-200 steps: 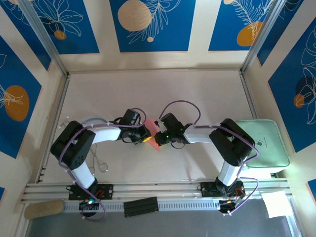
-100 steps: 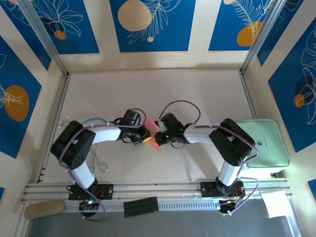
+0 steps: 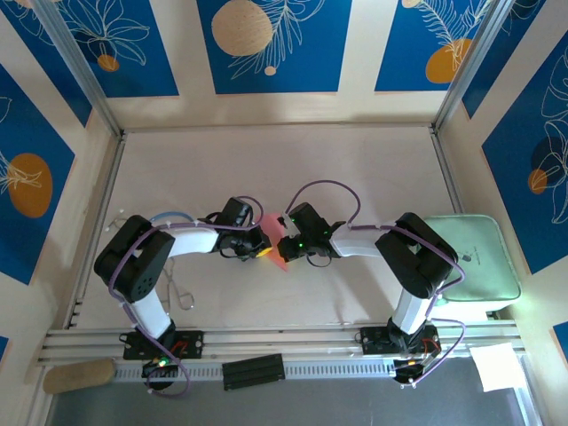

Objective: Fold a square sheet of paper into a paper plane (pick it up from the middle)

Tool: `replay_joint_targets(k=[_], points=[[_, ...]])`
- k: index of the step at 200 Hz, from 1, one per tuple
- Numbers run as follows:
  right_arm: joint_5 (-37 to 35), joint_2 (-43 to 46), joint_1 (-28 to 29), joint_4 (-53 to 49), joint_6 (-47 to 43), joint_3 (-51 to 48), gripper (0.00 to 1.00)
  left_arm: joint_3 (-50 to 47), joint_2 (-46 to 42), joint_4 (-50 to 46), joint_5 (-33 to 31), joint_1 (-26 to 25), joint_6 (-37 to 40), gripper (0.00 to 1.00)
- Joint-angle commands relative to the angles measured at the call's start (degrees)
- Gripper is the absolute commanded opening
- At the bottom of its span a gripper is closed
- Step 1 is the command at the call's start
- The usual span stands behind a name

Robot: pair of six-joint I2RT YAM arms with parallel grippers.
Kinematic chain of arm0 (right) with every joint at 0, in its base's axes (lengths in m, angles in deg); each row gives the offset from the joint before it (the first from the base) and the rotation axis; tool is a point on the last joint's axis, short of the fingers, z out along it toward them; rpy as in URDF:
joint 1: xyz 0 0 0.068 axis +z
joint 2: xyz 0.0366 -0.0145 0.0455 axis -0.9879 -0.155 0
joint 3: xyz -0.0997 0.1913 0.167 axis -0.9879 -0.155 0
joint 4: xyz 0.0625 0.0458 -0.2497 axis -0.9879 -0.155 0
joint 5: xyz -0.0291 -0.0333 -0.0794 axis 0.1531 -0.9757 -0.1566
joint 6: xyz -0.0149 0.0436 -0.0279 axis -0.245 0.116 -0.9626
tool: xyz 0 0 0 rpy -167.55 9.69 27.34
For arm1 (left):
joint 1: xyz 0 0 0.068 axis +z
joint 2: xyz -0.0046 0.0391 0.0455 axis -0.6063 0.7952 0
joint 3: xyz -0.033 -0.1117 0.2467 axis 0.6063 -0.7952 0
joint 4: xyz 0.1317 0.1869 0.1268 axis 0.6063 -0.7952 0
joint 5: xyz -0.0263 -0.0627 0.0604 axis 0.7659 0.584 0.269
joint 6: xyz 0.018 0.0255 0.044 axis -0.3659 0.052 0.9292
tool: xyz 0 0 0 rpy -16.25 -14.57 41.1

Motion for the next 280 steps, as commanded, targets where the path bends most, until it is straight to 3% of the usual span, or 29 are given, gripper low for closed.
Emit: replay_joint_targets(k=[1,36,86,125,150,198,280], points=[[-0.52,-1.63,-0.44,-3.16,0.83,0.61,0.03,-1.0,1.27,-0.4,-0.24,-0.47,0.3,0.14],[0.15,-0.53,-0.83,-3.03,2.36,0.87,0.05,-0.99,1.5,-0.97,-0.61,-0.4,0.24,0.13],[8.59,3.66,-4.03,-5.91,8.68,3.59,0.17,-0.88,1.66,-2.31,-1.63,-0.45,0.08,0.1],[11.2,6.91,-5.11,-9.7,9.27,4.74,0.24,-0.52,2.04,-2.52,-1.8,-0.47,-0.01,0.1],[14.34,8.14,-4.62,-10.87,8.3,4.1,0.23,-0.34,2.07,-2.86,-1.99,-0.46,-0.15,0.1],[21.03,5.95,-2.96,-10.23,8.52,3.11,0.12,-0.52,2.14,-2.87,-2.27,-0.42,-0.47,0.1],[18.73,-0.24,0.04,-9.77,10.41,4.52,0.06,-0.61,1.87,-2.97,-2.34,-0.46,-0.49,0.09]])
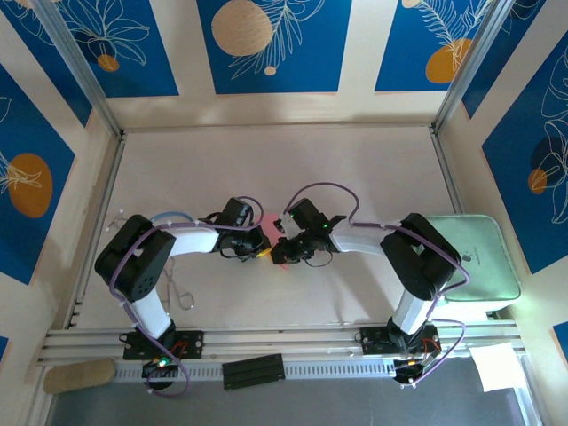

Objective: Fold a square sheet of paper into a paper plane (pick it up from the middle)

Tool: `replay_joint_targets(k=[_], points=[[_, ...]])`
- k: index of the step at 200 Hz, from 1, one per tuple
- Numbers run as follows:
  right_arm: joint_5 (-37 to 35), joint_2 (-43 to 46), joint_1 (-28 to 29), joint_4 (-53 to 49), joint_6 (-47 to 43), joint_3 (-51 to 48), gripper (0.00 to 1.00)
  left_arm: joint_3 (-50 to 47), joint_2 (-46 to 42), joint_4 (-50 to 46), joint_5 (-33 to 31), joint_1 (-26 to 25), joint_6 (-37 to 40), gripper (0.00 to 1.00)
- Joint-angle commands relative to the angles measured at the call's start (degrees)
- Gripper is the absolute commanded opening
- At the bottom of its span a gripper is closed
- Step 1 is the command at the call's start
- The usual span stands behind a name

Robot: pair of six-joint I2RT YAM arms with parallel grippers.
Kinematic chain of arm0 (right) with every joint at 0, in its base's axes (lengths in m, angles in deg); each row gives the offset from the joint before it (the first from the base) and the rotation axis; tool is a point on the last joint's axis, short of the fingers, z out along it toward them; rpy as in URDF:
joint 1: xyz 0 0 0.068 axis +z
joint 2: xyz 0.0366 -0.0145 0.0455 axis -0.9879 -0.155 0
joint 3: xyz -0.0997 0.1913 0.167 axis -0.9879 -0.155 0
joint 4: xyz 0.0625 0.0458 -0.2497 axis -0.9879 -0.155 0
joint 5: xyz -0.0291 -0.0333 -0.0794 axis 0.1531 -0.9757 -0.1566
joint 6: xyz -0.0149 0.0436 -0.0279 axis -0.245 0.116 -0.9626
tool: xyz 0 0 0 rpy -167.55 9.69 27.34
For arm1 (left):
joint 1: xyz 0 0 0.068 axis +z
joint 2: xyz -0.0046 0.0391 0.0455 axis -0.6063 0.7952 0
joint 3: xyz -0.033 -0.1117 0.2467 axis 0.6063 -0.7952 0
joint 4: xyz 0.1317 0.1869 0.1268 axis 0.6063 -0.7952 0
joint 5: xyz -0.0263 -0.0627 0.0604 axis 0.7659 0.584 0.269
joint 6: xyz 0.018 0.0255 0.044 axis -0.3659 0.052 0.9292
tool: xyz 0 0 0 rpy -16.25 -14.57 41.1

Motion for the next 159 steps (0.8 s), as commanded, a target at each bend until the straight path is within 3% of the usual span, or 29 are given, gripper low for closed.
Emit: replay_joint_targets(k=[1,159], points=[[-0.42,-1.1,0.08,-0.8,1.38,0.81,0.06,-0.63,1.46,-2.89,-2.17,-0.42,-0.46,0.09],[-4.58,-3.03,-0.49,-3.2,2.94,1.56,0.06,-1.24,1.72,-2.45,-2.04,-0.4,-0.51,0.09]])
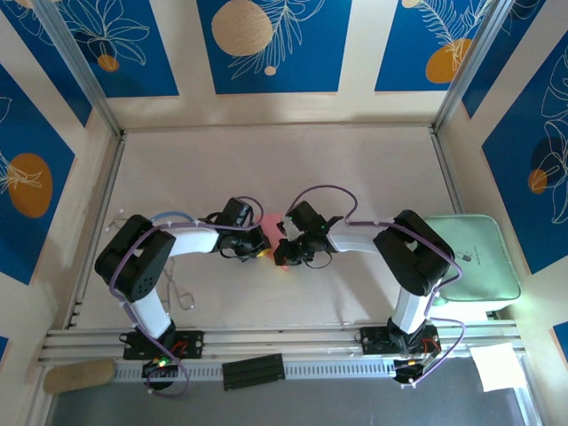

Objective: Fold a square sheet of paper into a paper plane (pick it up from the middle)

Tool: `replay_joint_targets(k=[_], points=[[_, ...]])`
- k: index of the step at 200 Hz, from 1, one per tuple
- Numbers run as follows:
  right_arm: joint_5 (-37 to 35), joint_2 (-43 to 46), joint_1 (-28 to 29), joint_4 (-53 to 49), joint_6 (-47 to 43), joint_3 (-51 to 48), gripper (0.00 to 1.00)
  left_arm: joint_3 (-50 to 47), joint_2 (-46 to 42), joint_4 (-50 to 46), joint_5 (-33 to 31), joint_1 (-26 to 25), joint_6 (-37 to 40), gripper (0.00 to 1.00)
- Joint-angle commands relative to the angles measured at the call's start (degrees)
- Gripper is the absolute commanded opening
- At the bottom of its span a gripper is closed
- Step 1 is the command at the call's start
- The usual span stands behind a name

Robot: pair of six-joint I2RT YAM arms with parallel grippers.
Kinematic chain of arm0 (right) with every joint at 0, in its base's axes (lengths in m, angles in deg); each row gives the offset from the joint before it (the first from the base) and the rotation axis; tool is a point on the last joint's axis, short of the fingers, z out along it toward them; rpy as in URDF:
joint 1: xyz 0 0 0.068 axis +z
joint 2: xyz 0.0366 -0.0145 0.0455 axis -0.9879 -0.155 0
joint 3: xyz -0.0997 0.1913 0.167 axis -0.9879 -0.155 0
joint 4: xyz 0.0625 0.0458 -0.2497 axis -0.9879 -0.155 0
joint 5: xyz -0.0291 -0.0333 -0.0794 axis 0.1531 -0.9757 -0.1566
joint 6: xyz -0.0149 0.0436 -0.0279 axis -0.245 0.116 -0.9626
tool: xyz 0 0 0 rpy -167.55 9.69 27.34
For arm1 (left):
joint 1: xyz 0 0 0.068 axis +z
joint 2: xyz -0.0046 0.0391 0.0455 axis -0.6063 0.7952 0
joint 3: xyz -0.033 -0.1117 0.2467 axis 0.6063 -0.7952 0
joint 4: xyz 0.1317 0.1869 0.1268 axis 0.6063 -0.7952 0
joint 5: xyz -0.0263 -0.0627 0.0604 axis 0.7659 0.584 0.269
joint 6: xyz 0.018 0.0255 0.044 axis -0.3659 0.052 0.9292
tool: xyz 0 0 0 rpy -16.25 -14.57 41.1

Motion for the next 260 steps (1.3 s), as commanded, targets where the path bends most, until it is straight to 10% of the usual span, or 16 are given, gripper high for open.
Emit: replay_joint_targets(k=[1,260], points=[[-0.74,-0.6,-0.22,-2.33,0.59,1.5,0.06,-1.24,1.72,-2.51,-2.08,-0.39,-0.52,0.09],[-1.99,-3.12,-0.35,-5.06,-0.55,3.49,0.06,-1.16,1.78,-2.65,-2.21,-0.42,-0.45,0.08]])
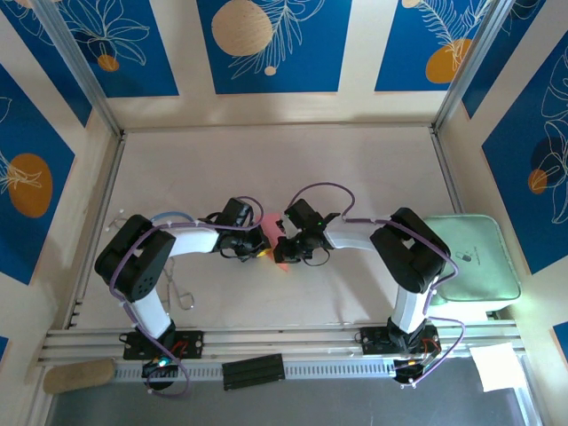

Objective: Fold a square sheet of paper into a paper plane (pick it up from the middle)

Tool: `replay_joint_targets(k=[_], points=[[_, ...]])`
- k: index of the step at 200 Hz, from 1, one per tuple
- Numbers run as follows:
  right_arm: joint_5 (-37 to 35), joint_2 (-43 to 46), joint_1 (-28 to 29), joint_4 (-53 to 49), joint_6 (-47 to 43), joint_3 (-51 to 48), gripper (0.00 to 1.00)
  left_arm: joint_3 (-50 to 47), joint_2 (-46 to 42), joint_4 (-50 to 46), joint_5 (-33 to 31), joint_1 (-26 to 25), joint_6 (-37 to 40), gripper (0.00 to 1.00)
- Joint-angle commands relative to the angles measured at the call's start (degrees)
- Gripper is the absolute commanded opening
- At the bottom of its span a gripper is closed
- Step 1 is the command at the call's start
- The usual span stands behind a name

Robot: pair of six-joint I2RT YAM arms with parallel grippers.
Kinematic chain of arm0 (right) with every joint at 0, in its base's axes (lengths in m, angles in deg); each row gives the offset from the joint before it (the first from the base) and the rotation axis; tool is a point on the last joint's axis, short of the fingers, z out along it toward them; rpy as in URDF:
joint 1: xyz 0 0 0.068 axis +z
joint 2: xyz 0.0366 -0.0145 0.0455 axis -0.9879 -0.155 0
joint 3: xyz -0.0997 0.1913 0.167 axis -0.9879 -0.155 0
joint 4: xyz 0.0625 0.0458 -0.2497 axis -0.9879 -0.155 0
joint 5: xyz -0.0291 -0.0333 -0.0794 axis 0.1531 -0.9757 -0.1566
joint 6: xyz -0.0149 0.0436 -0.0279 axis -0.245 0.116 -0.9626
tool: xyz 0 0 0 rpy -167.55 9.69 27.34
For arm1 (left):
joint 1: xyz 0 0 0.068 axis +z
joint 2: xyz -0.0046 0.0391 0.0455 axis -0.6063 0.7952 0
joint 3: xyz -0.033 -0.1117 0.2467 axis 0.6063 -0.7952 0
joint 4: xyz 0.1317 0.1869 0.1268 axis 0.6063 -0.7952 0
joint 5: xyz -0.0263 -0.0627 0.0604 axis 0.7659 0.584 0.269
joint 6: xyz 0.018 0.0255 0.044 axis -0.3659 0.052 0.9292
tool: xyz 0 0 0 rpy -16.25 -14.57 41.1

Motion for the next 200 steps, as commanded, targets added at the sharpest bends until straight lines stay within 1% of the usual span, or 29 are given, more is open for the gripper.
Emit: replay_joint_targets(k=[1,59,107,157,200], points=[[0.03,-1.35,-0.29,-2.28,-0.67,0.63,0.06,-1.11,1.84,-2.67,-2.21,-0.45,-0.45,0.08],[0.71,-1.13,-0.29,-3.3,-0.87,-0.27,0.06,-1.33,1.93,-2.71,-2.64,-0.44,-0.53,0.07],[1.45,2.48,-0.29,-5.59,-1.68,-2.62,0.06,-1.59,1.97,-4.0,-4.02,-0.37,0.2,0.06],[1.58,5.46,-0.29,-6.68,-1.21,-6.82,0.06,-1.86,2.7,-3.71,-3.91,-0.27,0.28,0.05],[0.24,4.58,-0.29,-7.08,-1.3,-7.55,0.06,-1.51,2.92,-3.56,-3.61,-0.3,0.46,0.05]])
